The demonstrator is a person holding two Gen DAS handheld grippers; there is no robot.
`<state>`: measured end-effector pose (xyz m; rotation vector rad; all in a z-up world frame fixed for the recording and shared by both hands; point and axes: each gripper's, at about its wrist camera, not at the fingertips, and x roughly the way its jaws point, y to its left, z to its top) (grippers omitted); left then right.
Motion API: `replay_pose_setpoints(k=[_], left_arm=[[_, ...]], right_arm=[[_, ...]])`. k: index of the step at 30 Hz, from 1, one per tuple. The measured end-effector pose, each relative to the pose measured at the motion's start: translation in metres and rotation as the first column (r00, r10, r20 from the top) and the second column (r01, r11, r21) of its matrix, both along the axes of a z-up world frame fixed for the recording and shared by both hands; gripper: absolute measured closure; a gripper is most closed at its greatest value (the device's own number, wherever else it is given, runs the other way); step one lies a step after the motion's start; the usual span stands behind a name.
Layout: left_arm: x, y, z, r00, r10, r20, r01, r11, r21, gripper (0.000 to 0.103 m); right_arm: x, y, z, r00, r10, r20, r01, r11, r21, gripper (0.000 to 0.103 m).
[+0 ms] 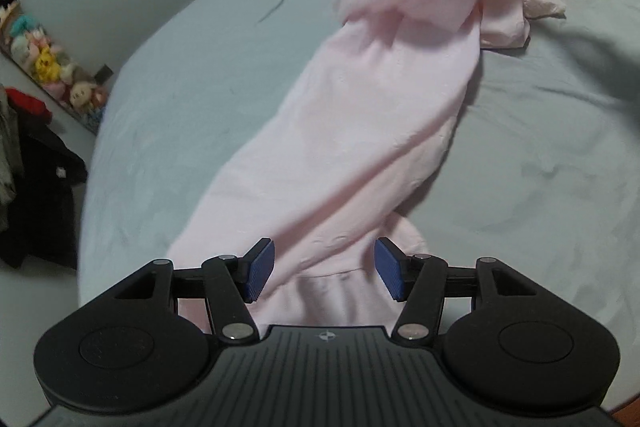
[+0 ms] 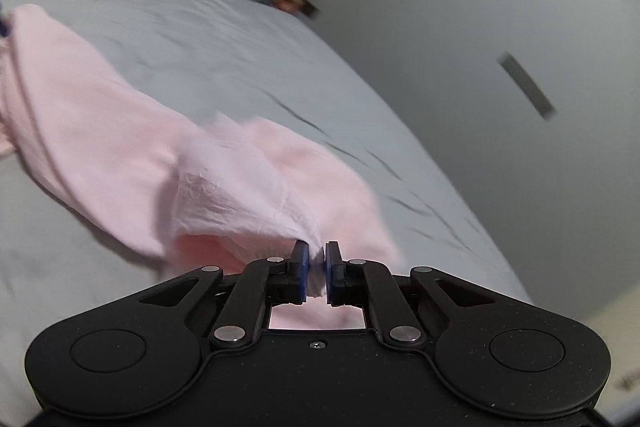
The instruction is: Fold clothes
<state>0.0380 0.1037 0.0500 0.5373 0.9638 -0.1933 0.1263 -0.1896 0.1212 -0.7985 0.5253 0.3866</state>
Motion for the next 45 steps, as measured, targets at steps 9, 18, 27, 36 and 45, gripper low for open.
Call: replay_pose_setpoints(k=[9, 18, 27, 36, 45], left_arm=[[0.010, 0.002, -0.025, 1.000, -0.002, -0.020, 0.002, 1.000, -0.019, 0.049], [0.033, 0.015, -0.035, 0.988, 0.133, -0.074, -0.132, 0.991, 0.022, 0.077], [0.049, 0.054, -0.008, 0.955, 0.295, -0.033, -0.295, 0.955, 0.018, 0.099], [0.040, 0.138, 0.082, 0.882, 0.448, 0.146, -0.458, 0.888, 0.046, 0.099], [0.018, 0.150, 0.104, 0.887, 0.428, 0.175, -0.450, 0.885, 0.120, 0.099]], right_arm=[[-0.013, -0.117, 0.043, 0.968, -0.242, 0.067, 0.247, 0.966, -0.071, 0.098], [-0.016, -0.219, 0.077, 0.863, -0.476, 0.169, 0.495, 0.864, -0.093, 0.098], [-0.018, -0.261, 0.079, 0.823, -0.547, 0.154, 0.566, 0.815, -0.126, 0.098], [-0.023, -0.270, 0.061, 0.812, -0.562, 0.160, 0.582, 0.802, -0.135, 0.099], [-0.064, -0.251, 0.047, 0.860, -0.502, 0.093, 0.511, 0.845, -0.160, 0.098]])
